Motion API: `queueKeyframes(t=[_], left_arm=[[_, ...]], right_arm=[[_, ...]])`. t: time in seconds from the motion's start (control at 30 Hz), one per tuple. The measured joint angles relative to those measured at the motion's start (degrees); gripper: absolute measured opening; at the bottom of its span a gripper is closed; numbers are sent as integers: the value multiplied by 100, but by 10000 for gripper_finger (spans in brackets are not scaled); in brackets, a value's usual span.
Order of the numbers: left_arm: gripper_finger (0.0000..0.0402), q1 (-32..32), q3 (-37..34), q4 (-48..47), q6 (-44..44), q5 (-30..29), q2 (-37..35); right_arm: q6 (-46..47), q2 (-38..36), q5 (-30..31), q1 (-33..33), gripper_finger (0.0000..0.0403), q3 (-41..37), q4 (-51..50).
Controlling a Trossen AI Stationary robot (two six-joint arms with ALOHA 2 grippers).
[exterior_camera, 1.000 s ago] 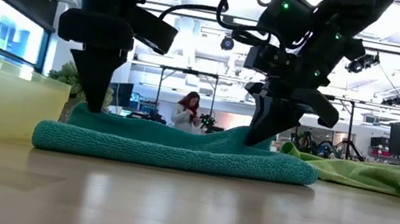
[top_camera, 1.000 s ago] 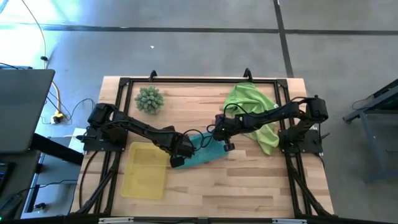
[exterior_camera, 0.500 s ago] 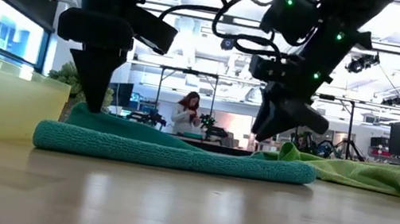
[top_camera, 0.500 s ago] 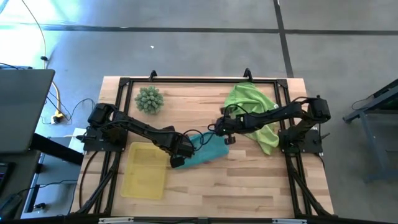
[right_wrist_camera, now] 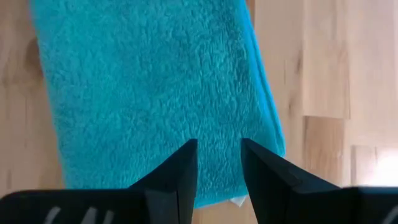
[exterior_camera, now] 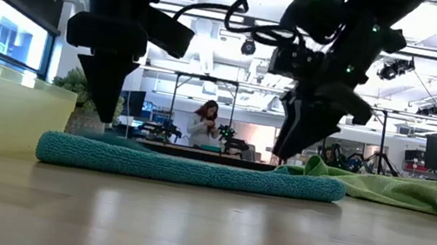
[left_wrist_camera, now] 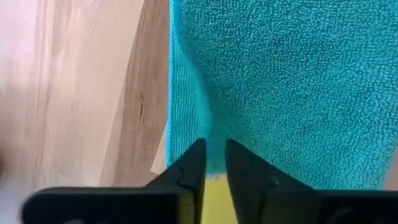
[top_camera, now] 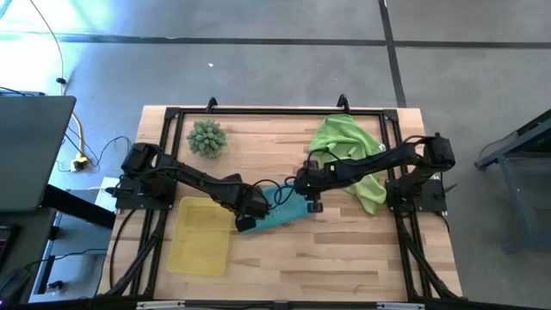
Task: Roll microfiber towels into tight, uniform cylinder then place into a basket
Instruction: Fold the blue towel
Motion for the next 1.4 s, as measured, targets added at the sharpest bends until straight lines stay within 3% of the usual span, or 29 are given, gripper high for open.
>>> queueKeyframes(t=[0.2,0.4,0.5,0.67,0.73,0.87,1.07,1.2,1.4], left_arm=[[121,2,2,-62,98,-221,0],[140,52,159,-107,215,-257,0],[137,66,293,-107,352,-185,0],[128,66,448,-92,559,-181,0],[126,66,470,-102,562,-168,0],[123,66,474,-109,727,-164,0],[119,120,474,53,2035,-169,0],[115,246,474,193,2660,-177,0],[109,438,466,162,2813,-166,0]], right_arm=[[111,368,-145,0,117,0,136],[-195,683,121,-12,117,27,143],[-811,722,715,-119,117,30,96],[-2183,684,2311,-458,117,-17,-38],[-2331,538,2581,-602,117,-12,-54],[-1481,74,1826,-665,117,-9,-397],[1366,-355,-9,-620,117,-14,-274],[2324,-250,261,-411,117,-180,-185],[3059,-133,639,-264,117,-550,-196]])
